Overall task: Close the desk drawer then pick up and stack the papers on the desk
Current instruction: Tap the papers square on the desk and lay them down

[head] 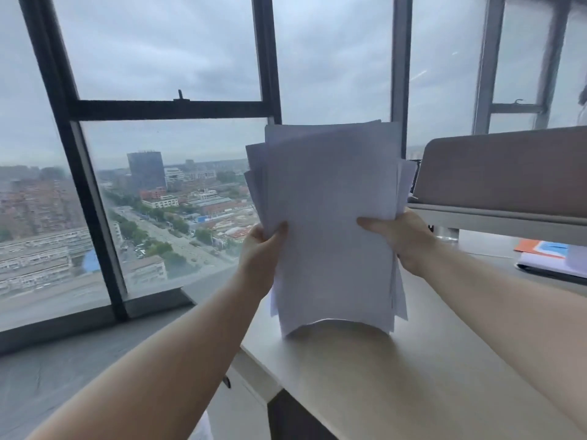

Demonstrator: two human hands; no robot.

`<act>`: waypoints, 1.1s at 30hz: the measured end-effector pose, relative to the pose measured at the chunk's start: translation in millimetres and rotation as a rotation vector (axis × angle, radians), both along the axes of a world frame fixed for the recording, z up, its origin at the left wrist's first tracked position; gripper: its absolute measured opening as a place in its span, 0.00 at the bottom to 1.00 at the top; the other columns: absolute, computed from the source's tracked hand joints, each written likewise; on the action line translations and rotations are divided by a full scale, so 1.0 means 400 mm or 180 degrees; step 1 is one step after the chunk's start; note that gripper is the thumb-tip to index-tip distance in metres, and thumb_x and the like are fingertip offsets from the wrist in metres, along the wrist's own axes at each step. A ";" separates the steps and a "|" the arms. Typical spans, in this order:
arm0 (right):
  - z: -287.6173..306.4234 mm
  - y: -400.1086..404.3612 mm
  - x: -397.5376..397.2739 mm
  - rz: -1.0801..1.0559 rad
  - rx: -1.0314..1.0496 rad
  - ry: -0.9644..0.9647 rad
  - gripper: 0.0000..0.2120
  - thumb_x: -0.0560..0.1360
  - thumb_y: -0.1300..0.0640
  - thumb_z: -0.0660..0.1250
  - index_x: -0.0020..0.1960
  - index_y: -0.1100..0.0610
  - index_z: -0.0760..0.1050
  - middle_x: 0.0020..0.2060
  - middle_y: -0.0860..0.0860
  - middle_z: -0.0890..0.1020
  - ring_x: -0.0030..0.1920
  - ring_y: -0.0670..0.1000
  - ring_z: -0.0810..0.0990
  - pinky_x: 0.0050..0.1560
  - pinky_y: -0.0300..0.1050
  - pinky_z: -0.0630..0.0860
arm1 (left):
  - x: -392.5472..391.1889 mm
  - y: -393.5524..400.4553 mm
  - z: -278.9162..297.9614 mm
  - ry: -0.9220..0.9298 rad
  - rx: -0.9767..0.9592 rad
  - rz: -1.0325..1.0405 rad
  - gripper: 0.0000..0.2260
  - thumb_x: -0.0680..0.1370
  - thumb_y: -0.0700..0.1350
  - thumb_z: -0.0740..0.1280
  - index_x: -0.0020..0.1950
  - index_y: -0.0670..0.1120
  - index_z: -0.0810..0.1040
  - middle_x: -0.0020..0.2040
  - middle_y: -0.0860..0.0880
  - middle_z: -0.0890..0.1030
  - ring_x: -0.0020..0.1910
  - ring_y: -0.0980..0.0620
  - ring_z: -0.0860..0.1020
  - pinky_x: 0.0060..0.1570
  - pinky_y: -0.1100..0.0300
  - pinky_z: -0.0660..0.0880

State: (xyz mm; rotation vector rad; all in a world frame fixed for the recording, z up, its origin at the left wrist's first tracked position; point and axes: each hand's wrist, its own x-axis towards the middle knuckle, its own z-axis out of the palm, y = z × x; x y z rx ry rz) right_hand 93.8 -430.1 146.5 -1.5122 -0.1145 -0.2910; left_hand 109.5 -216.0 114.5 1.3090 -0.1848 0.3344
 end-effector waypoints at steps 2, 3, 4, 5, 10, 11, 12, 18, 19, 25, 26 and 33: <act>-0.004 -0.032 -0.001 -0.0028 0.0107 -0.0050 0.11 0.68 0.65 0.74 0.49 0.57 0.80 0.43 0.52 0.83 0.42 0.53 0.82 0.54 0.48 0.77 | 0.006 -0.036 0.007 -0.0017 0.0079 -0.0003 0.02 0.74 0.44 0.69 0.43 0.46 0.78 0.42 0.45 0.82 0.40 0.46 0.80 0.51 0.49 0.78; -0.006 -0.043 0.000 -0.0036 0.0156 -0.0072 0.15 0.68 0.65 0.74 0.53 0.59 0.79 0.45 0.53 0.83 0.44 0.54 0.82 0.55 0.48 0.77 | 0.009 -0.051 0.009 -0.0042 0.0118 0.0014 0.02 0.76 0.43 0.68 0.43 0.47 0.78 0.41 0.46 0.82 0.39 0.48 0.80 0.49 0.51 0.79; -0.007 -0.049 0.000 -0.0050 0.0206 -0.0090 0.17 0.68 0.65 0.74 0.56 0.59 0.79 0.47 0.54 0.83 0.45 0.55 0.82 0.55 0.49 0.78 | 0.012 -0.063 0.010 -0.0044 0.0157 0.0051 0.03 0.76 0.43 0.67 0.43 0.47 0.77 0.41 0.47 0.82 0.37 0.50 0.81 0.46 0.54 0.79; -0.010 -0.054 0.002 -0.0088 0.0247 -0.0144 0.18 0.68 0.66 0.74 0.57 0.59 0.79 0.47 0.55 0.83 0.45 0.55 0.82 0.54 0.50 0.79 | 0.012 -0.075 0.012 -0.0049 0.0209 0.0078 0.03 0.76 0.43 0.67 0.42 0.47 0.77 0.40 0.48 0.82 0.35 0.52 0.81 0.43 0.56 0.80; 0.004 -0.070 -0.005 -0.0045 0.0546 -0.0281 0.12 0.69 0.64 0.73 0.51 0.58 0.80 0.39 0.51 0.84 0.37 0.52 0.82 0.44 0.46 0.81 | 0.015 -0.104 0.015 -0.0139 0.0260 -0.0013 0.08 0.76 0.45 0.67 0.51 0.43 0.79 0.45 0.44 0.83 0.42 0.46 0.82 0.49 0.51 0.80; 0.008 -0.074 -0.003 0.0008 0.0545 -0.0336 0.11 0.69 0.64 0.74 0.49 0.56 0.80 0.40 0.52 0.84 0.38 0.53 0.83 0.45 0.48 0.81 | 0.015 -0.111 0.021 -0.0132 0.0238 -0.0006 0.10 0.76 0.47 0.67 0.52 0.43 0.79 0.45 0.44 0.83 0.44 0.46 0.81 0.50 0.50 0.80; 0.012 -0.078 -0.002 0.0028 0.0516 -0.0413 0.11 0.68 0.62 0.74 0.49 0.54 0.80 0.41 0.52 0.85 0.40 0.53 0.84 0.47 0.49 0.81 | 0.015 -0.117 0.029 -0.0134 0.0212 0.0008 0.10 0.76 0.49 0.67 0.51 0.44 0.78 0.45 0.45 0.82 0.44 0.47 0.81 0.48 0.51 0.80; 0.022 -0.102 -0.006 -0.0063 0.0147 -0.0714 0.18 0.66 0.56 0.77 0.51 0.45 0.75 0.46 0.46 0.84 0.41 0.41 0.84 0.40 0.38 0.82 | 0.031 -0.121 0.056 -0.0074 0.0167 0.0129 0.19 0.75 0.55 0.66 0.60 0.46 0.73 0.49 0.48 0.81 0.41 0.55 0.81 0.36 0.62 0.77; 0.022 -0.102 -0.009 -0.0073 0.0161 -0.0719 0.17 0.67 0.57 0.76 0.48 0.43 0.73 0.44 0.43 0.83 0.38 0.38 0.83 0.35 0.33 0.80 | 0.034 -0.121 0.053 -0.0014 0.0227 0.0116 0.21 0.74 0.55 0.66 0.63 0.46 0.71 0.53 0.48 0.80 0.44 0.53 0.80 0.38 0.60 0.76; 0.004 -0.102 -0.004 0.0113 0.0217 -0.0301 0.16 0.67 0.62 0.75 0.55 0.59 0.80 0.40 0.50 0.85 0.32 0.44 0.84 0.31 0.36 0.79 | 0.035 -0.134 0.014 -0.0035 0.0511 -0.0055 0.05 0.79 0.46 0.62 0.51 0.47 0.74 0.50 0.45 0.80 0.43 0.49 0.79 0.46 0.54 0.77; 0.005 -0.099 -0.002 0.0102 0.0231 -0.0256 0.15 0.67 0.62 0.75 0.54 0.59 0.80 0.41 0.52 0.85 0.34 0.47 0.84 0.36 0.39 0.81 | 0.036 -0.139 0.018 -0.0124 0.0446 -0.0035 0.06 0.80 0.46 0.59 0.47 0.48 0.74 0.46 0.45 0.79 0.41 0.49 0.78 0.43 0.55 0.76; -0.005 -0.124 0.011 0.0055 0.0163 -0.0333 0.21 0.66 0.59 0.76 0.58 0.58 0.79 0.49 0.54 0.86 0.46 0.54 0.85 0.49 0.47 0.81 | 0.066 -0.163 0.010 0.0188 0.0389 -0.0006 0.08 0.79 0.52 0.59 0.47 0.49 0.69 0.44 0.49 0.74 0.41 0.51 0.73 0.43 0.56 0.73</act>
